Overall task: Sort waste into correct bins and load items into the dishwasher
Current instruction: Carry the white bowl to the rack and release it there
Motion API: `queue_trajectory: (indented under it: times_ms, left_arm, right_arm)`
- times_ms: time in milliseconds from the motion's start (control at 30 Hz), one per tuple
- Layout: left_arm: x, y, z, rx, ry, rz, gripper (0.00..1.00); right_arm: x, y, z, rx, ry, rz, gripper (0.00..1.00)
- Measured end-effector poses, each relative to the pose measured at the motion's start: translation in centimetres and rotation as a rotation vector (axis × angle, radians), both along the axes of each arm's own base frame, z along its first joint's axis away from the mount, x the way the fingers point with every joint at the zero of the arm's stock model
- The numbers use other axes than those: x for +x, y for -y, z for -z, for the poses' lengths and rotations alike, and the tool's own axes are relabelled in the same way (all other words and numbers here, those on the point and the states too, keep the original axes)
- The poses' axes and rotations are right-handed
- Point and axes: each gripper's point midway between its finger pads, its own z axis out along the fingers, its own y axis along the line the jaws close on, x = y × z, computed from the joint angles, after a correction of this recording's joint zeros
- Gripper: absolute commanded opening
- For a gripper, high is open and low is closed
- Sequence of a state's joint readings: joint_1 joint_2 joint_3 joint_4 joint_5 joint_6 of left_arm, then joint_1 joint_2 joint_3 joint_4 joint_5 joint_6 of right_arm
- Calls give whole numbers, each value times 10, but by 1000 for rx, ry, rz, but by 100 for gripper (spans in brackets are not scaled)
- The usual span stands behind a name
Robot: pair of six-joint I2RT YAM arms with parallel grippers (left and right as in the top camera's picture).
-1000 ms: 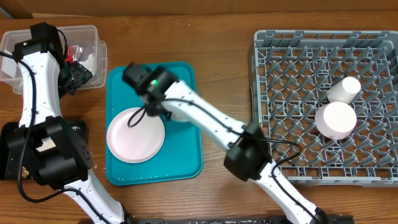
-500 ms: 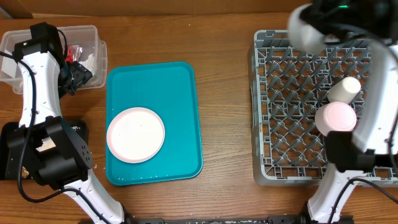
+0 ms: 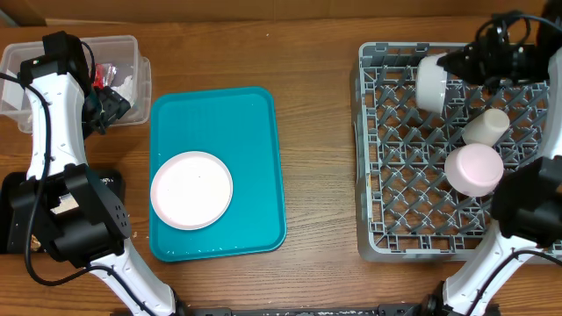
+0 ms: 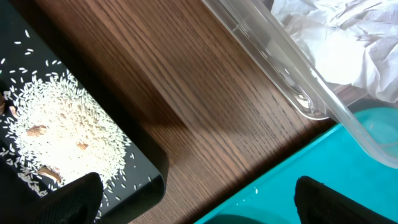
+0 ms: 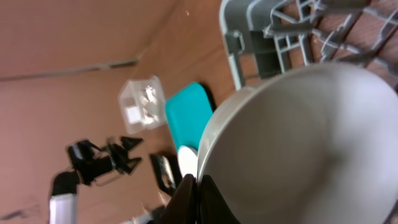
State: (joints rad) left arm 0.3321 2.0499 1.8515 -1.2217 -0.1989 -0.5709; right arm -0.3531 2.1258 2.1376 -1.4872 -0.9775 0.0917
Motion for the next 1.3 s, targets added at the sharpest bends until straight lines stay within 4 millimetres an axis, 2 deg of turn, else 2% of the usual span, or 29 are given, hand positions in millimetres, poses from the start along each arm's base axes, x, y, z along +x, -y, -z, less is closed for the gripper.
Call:
queue_trajectory:
  times_ms: [133, 233, 367, 633, 1000, 1100, 1300]
  left_arm:
    - [0, 0, 0, 0, 0, 0, 100]
    - [0, 0, 0, 0, 0, 0, 100]
    - [0, 0, 0, 0, 0, 0, 100]
    - [0, 0, 0, 0, 0, 0, 100]
    - [0, 0, 0, 0, 0, 0, 100]
    - [0, 0, 0, 0, 0, 0, 100]
    - [0, 0, 0, 0, 0, 0, 100]
  right_arm:
    - [-2, 10, 27, 88, -14, 23, 4]
    - [-5, 10, 39, 147, -22, 29, 4]
    - [-4, 6, 41, 207, 6, 22, 4]
    - [3, 7, 38, 220, 55, 19, 4]
    - [5, 18, 46, 181, -4, 70, 4]
    - [3, 28, 48, 162, -19, 99, 4]
    - [-6, 61, 60, 109, -88, 190, 4]
